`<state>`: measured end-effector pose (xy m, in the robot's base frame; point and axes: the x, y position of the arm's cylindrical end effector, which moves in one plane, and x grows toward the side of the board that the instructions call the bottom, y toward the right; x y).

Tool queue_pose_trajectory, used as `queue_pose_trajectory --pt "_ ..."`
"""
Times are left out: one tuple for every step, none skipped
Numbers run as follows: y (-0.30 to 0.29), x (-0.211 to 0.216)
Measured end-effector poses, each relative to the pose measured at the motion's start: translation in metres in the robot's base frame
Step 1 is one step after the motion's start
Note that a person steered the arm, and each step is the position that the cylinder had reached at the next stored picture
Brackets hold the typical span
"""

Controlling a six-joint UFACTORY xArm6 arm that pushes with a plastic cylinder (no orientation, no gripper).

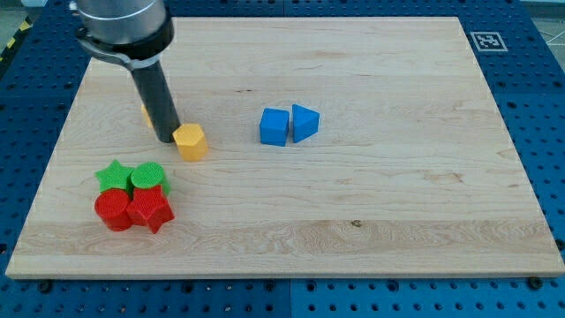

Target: Slide the yellow hexagon to the bottom of the blue cube

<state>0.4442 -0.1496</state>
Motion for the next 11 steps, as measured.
queue_pose_trajectory --pt "-0.01 0.002" --pt "-0.013 0.021" --pt "0.018 0.025" --pt "0.052 0.025" --pt "0.081 0.025" --pt "0.103 0.025" --pt "0.122 0.024" --pt "0.137 0.023" --pt "0.146 0.021" --pt "0.151 0.018" --pt "0.129 0.018"
